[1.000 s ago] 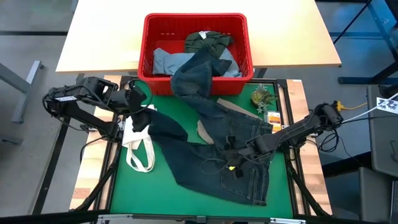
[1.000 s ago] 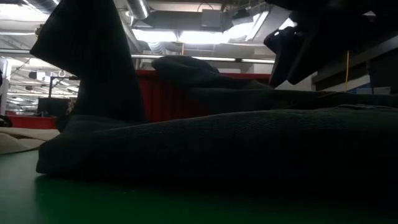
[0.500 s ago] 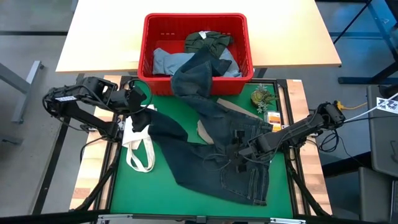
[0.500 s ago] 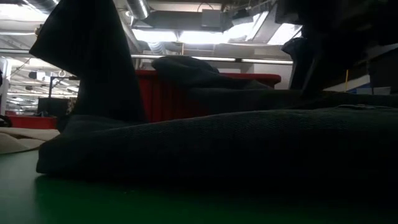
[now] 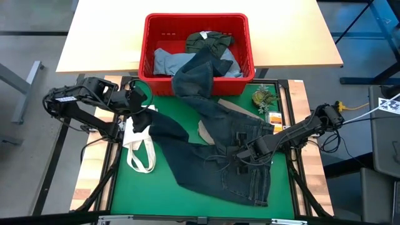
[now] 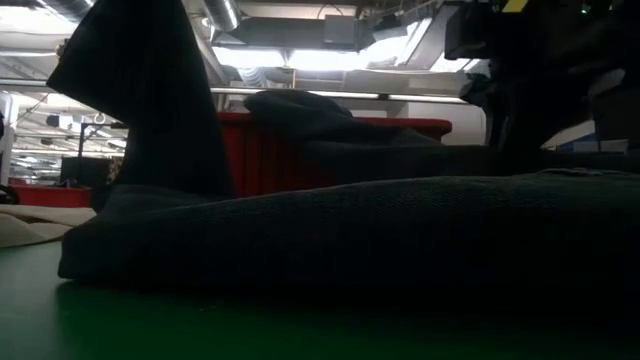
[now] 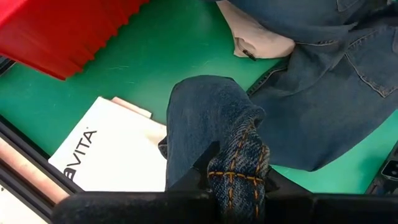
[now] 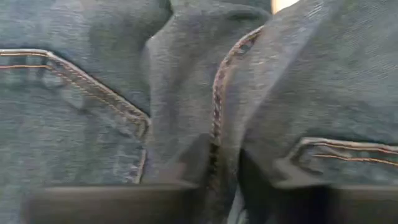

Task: Fold Laundry from Bin
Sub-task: Fold the dark blue jeans

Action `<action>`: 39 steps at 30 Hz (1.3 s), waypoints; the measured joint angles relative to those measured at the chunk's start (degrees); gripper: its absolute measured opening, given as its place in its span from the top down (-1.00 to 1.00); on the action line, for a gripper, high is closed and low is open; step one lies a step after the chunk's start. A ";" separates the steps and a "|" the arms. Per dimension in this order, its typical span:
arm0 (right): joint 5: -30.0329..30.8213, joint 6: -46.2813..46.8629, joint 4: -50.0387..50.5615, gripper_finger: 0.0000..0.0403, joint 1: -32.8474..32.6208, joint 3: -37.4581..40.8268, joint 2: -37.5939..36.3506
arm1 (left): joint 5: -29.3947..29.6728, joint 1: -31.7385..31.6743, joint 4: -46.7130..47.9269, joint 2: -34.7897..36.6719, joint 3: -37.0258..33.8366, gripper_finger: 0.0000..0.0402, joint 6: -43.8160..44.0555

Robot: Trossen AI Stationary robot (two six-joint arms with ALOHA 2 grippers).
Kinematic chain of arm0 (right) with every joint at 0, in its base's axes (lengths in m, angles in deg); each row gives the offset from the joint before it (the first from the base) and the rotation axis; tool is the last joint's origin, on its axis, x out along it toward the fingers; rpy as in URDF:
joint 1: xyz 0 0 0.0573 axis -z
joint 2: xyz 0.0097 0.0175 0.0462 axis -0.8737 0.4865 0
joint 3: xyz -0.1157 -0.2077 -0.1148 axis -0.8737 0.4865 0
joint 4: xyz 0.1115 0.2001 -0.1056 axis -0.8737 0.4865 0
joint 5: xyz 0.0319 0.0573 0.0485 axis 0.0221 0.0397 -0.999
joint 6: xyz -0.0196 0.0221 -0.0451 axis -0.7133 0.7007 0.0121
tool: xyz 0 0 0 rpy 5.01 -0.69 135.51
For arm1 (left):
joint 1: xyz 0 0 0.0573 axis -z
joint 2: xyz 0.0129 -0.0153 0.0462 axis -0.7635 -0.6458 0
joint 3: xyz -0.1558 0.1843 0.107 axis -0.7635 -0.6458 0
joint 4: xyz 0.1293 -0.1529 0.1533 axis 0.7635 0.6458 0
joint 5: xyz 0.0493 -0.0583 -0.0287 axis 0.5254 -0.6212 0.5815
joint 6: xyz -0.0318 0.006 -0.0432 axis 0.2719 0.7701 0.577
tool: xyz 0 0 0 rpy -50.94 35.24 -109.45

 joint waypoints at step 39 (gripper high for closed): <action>15.28 11.58 43.25 0.03 0.02 -7.43 -5.49 | -23.79 8.16 -0.05 -1.83 -2.03 0.92 25.48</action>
